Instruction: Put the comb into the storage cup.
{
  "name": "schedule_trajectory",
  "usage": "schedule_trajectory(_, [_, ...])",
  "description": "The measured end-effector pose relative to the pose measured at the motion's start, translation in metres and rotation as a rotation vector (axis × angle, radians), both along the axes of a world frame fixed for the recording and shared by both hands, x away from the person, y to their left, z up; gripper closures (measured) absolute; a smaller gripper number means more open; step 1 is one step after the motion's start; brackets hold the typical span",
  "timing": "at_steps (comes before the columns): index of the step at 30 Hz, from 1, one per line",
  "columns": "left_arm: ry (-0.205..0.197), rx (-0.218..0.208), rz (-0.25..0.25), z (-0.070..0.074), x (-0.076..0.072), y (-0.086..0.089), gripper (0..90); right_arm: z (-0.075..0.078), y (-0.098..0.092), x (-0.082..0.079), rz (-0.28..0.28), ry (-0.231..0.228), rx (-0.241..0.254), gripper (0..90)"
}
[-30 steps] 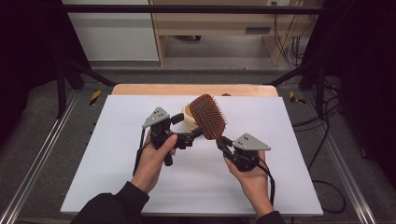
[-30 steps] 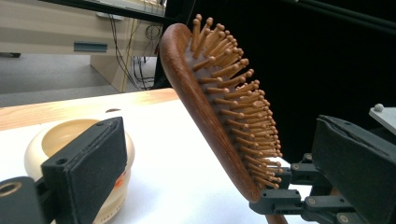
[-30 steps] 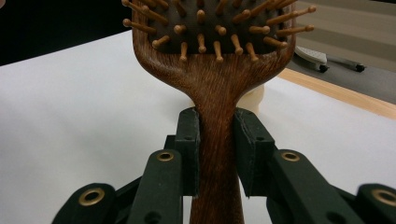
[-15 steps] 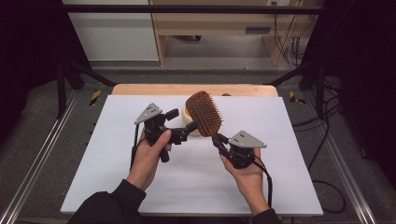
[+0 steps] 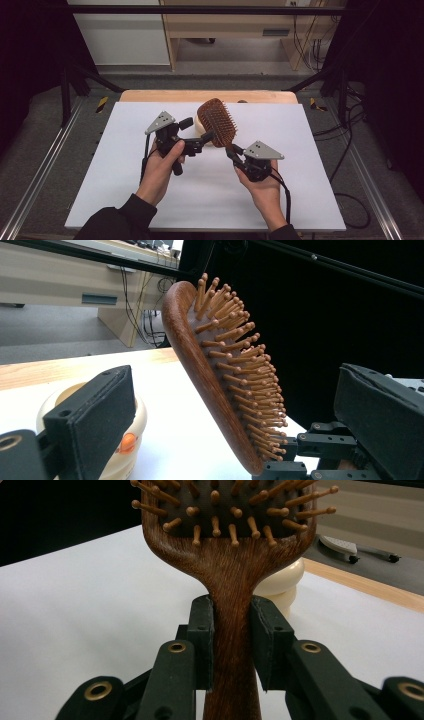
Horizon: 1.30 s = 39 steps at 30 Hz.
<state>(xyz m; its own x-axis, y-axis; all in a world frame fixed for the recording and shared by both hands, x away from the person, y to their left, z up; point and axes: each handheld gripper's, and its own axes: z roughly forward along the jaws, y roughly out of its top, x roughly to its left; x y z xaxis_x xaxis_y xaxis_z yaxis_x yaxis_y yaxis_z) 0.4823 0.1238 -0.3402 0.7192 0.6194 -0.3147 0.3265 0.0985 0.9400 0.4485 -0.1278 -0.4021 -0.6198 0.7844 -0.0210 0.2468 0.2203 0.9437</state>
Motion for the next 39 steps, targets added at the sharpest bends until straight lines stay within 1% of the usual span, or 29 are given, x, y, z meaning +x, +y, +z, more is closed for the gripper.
schedule_trajectory(6, [-0.001, 0.004, -0.006, 0.0, -0.001, -0.001, 3.0, -0.001, 0.004, -0.001, 0.007, 0.002, 0.004, 72.6])
schedule_trajectory(11, [0.007, -0.004, -0.007, -0.001, -0.001, -0.001, 3.1, -0.001, 0.005, -0.002, 0.013, 0.001, 0.001, 72.6])
schedule_trajectory(20, [0.013, -0.012, -0.015, -0.003, -0.001, -0.006, 3.0, 0.0, 0.005, -0.003, 0.019, -0.014, 0.006, 72.7])
schedule_trajectory(25, [0.028, -0.034, -0.013, -0.003, 0.001, -0.006, 3.1, -0.001, 0.007, -0.005, 0.025, -0.02, 0.005, 72.6])
schedule_trajectory(29, [0.049, -0.058, -0.003, -0.003, 0.006, -0.005, 3.9, -0.001, 0.009, -0.006, 0.033, -0.024, 0.003, 72.6])
schedule_trajectory(33, [0.072, -0.087, 0.013, -0.002, 0.011, -0.003, 8.0, -0.002, 0.013, -0.008, 0.047, -0.03, -0.004, 72.6])
schedule_trajectory(36, [0.095, -0.117, 0.035, -0.002, 0.014, -0.001, 14.8, -0.002, 0.016, -0.009, 0.055, -0.033, -0.012, 72.6])
schedule_trajectory(39, [0.091, -0.117, 0.05, -0.001, 0.016, 0.002, 19.9, -0.003, 0.02, -0.01, 0.065, -0.038, -0.023, 72.6])
